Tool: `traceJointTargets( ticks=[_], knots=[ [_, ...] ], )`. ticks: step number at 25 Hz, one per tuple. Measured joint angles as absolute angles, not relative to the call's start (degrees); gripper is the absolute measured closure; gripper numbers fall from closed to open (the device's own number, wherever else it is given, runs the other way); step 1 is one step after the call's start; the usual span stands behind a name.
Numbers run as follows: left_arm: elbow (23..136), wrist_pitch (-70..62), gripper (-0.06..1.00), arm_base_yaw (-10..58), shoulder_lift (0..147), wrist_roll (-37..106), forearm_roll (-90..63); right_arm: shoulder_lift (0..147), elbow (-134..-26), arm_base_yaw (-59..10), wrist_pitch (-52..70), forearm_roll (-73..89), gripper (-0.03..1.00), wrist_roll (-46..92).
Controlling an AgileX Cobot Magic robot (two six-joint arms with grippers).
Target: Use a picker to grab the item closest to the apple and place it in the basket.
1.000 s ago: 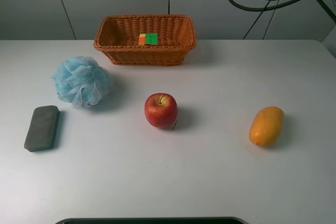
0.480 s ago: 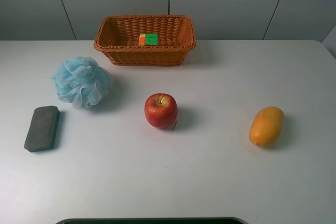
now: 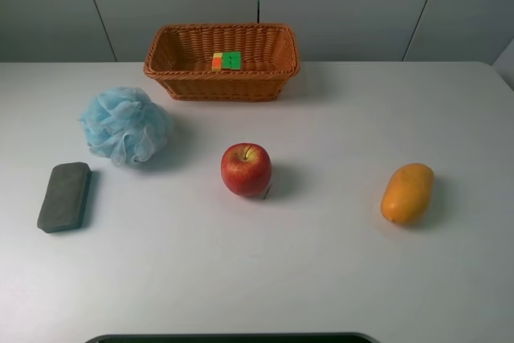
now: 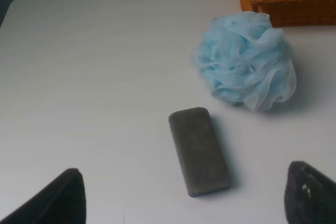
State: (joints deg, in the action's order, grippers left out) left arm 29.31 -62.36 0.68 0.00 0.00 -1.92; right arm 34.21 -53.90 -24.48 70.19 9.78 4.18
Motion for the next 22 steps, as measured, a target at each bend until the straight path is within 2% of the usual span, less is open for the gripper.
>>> traceJointTargets(
  ticks=[3, 6, 11, 16, 22],
  knots=[
    [29.31, -62.36, 0.22, 0.68, 0.00, 0.00, -1.92, 24.59, -49.14, -24.48, 69.61, 9.65, 0.27, 4.18],
    [29.31, -62.36, 0.22, 0.68, 0.00, 0.00, -1.92, 15.49, -44.51, -21.32, 65.43, 8.87, 0.27, 4.33],
    [29.31, -62.36, 0.22, 0.68, 0.00, 0.00, -1.92, 2.19, -38.03, -8.31, 64.18, 6.39, 0.27, 8.77],
    [29.31, -62.36, 0.22, 0.68, 0.00, 0.00, -1.92, 0.10, -33.87, 1.25, 65.58, 6.94, 0.27, 10.27],
    [29.31, -62.36, 0.22, 0.68, 0.00, 0.00, -1.92, -0.03, -29.39, 3.83, 63.63, 6.40, 0.27, 8.16]
  ],
)
